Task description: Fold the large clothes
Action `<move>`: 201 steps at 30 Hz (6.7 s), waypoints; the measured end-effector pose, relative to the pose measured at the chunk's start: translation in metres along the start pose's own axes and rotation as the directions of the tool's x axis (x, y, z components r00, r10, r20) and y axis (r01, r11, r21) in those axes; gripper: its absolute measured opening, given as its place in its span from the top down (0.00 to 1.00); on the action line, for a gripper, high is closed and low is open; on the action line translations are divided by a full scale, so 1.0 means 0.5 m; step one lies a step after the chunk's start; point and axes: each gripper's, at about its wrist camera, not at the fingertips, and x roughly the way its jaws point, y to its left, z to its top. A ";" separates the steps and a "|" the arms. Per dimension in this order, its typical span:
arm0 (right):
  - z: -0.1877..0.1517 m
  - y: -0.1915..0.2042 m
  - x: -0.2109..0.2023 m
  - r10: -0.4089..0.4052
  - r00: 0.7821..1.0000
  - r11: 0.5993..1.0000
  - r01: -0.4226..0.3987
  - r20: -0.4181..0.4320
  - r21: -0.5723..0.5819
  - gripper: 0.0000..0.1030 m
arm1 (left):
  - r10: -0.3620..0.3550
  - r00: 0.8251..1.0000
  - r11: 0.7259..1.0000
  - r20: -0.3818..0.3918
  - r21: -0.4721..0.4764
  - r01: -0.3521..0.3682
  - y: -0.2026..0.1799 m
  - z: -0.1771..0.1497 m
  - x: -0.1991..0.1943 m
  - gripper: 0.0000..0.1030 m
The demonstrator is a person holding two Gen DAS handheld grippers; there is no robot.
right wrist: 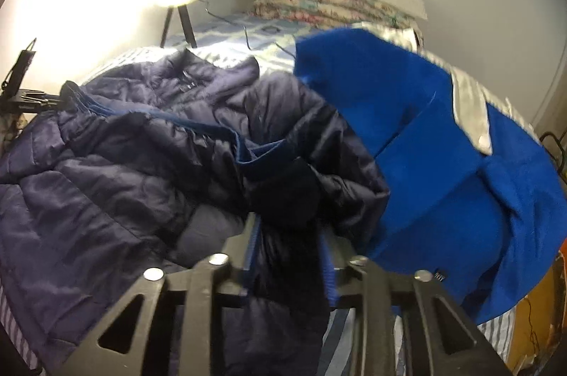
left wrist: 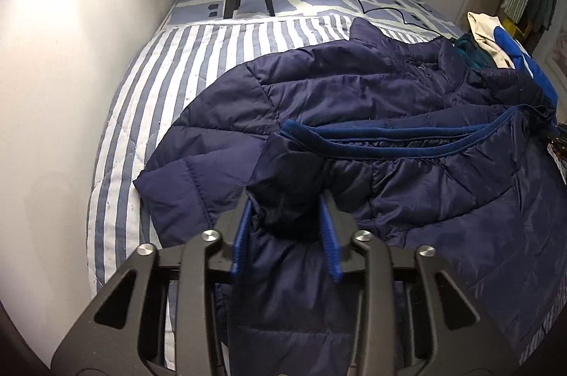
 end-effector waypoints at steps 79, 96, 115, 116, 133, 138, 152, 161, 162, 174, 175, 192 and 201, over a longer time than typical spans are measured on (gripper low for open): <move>0.344 -0.074 0.046 -0.329 0.921 0.936 0.347 -0.210 0.056 0.46 | 0.222 0.969 0.975 -0.106 0.014 -0.221 -0.027 0.362 0.136 0.69; 0.247 0.274 0.151 0.130 0.970 0.986 -0.104 -0.206 0.131 0.62 | -0.074 0.987 0.992 -0.145 0.091 0.088 -0.253 0.066 -0.009 0.69; 0.157 0.132 -0.040 0.149 0.979 0.934 -0.092 -0.142 0.344 0.55 | -0.193 0.973 0.977 -0.127 0.067 0.202 -0.334 0.018 -0.081 0.71; 0.134 0.115 -0.071 0.130 0.981 0.930 -0.071 -0.143 0.359 0.49 | -0.198 0.971 0.973 -0.133 0.091 0.211 -0.356 0.014 -0.078 0.71; -0.262 -0.070 -0.162 0.133 0.981 0.479 0.060 -0.139 0.876 0.21 | -0.168 0.965 0.970 -0.202 0.141 0.198 -0.427 0.015 -0.015 0.78; -0.285 -0.071 -0.147 0.186 0.979 0.344 0.016 -0.085 0.939 0.18 | -0.182 0.969 0.964 -0.170 0.164 0.210 -0.472 0.029 -0.009 0.78; -0.102 0.001 -0.167 0.155 0.984 0.582 -0.018 -0.090 0.813 0.88 | -0.206 0.967 0.976 -0.150 0.035 0.213 -0.418 0.007 0.013 0.78; 0.099 0.121 -0.259 0.099 0.995 0.805 -0.062 -0.030 0.590 0.90 | -0.065 0.998 0.988 0.023 -0.138 0.067 -0.229 -0.054 -0.230 0.78; 0.120 0.142 -0.263 0.101 0.995 0.823 -0.073 -0.019 0.563 0.90 | -0.047 0.999 0.989 0.022 -0.142 0.050 -0.216 -0.071 -0.252 0.78; 0.285 0.399 -0.211 0.224 0.974 0.927 -0.219 0.018 0.306 0.91 | 0.037 0.999 0.951 0.026 -0.309 -0.027 -0.106 -0.184 -0.362 0.78; 0.292 0.418 -0.203 0.237 0.971 0.928 -0.231 0.016 0.292 0.91 | 0.040 0.999 0.948 0.024 -0.318 -0.031 -0.097 -0.192 -0.366 0.78; 0.289 0.767 0.006 0.437 0.883 0.899 -0.437 -0.170 0.037 0.92 | 0.034 0.999 0.924 -0.028 -0.379 -0.042 -0.031 -0.296 -0.394 0.78; 0.258 0.772 0.042 0.580 0.751 0.801 -0.597 -0.316 0.052 0.62 | 0.030 0.999 0.924 -0.040 -0.380 -0.043 -0.021 -0.300 -0.406 0.78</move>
